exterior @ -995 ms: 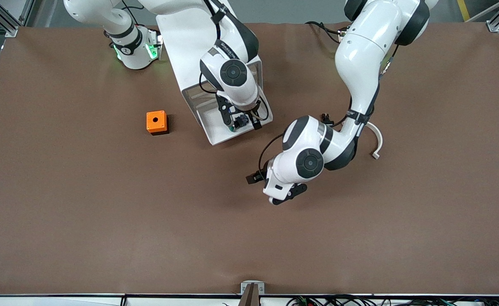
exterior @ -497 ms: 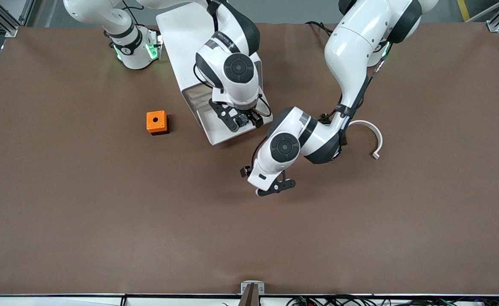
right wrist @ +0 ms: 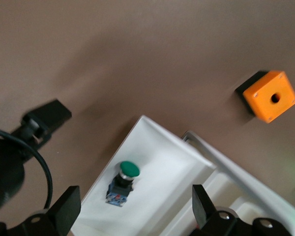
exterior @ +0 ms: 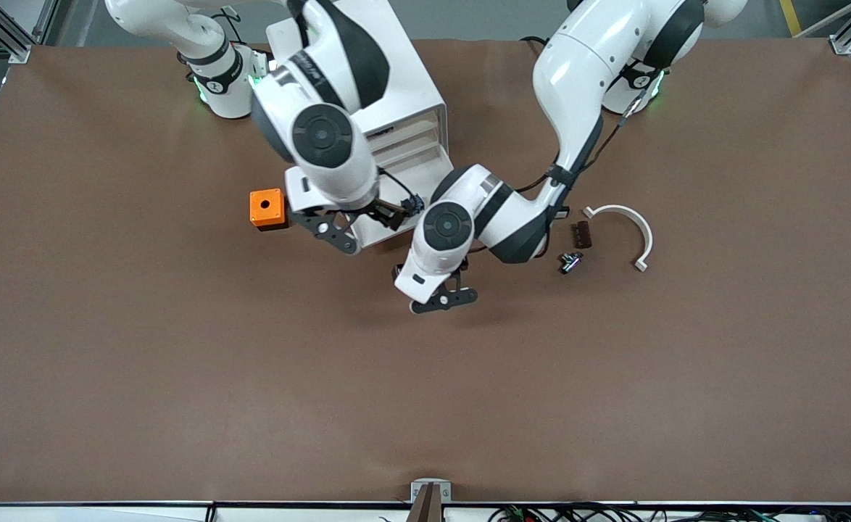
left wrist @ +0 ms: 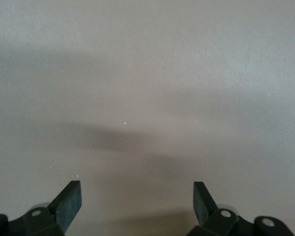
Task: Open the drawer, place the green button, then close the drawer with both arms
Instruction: 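Push the drawer closed with the left gripper while the right gripper withdraws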
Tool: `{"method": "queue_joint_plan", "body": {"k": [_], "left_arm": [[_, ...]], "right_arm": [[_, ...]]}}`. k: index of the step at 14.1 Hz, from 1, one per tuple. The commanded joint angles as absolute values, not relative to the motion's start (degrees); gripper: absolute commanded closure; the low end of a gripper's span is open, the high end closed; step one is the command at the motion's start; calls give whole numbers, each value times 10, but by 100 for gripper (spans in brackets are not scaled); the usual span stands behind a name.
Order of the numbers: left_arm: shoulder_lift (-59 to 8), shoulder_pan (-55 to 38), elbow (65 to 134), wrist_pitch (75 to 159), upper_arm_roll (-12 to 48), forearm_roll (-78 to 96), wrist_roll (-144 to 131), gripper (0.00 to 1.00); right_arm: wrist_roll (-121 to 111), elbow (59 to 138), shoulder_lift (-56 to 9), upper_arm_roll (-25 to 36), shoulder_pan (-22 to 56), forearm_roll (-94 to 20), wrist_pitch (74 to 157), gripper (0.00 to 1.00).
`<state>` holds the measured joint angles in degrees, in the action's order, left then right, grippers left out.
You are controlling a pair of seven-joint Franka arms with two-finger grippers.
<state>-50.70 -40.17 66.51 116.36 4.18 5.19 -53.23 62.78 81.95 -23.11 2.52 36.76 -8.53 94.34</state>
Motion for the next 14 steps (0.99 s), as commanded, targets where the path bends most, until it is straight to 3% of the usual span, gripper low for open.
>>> {"method": "queue_joint_plan", "body": {"k": [1, 3, 7, 10, 14], "left_arm": [[-490, -410, 682, 1169, 40, 35, -548, 0], [-490, -417, 689, 1168, 47, 36, -548, 0], [-490, -422, 692, 1166, 63, 36, -548, 0], [-489, -425, 707, 1161, 77, 37, -549, 0], [-487, -424, 724, 1159, 97, 38, -577, 0]], "right_arm": [[503, 808, -203, 16, 296, -76, 887, 0], [405, 781, -197, 16, 236, -76, 828, 0], [241, 746, -197, 16, 131, -78, 790, 0], [139, 746, -196, 17, 78, -70, 783, 0], [13, 744, -184, 17, 25, -5, 713, 0]]}}
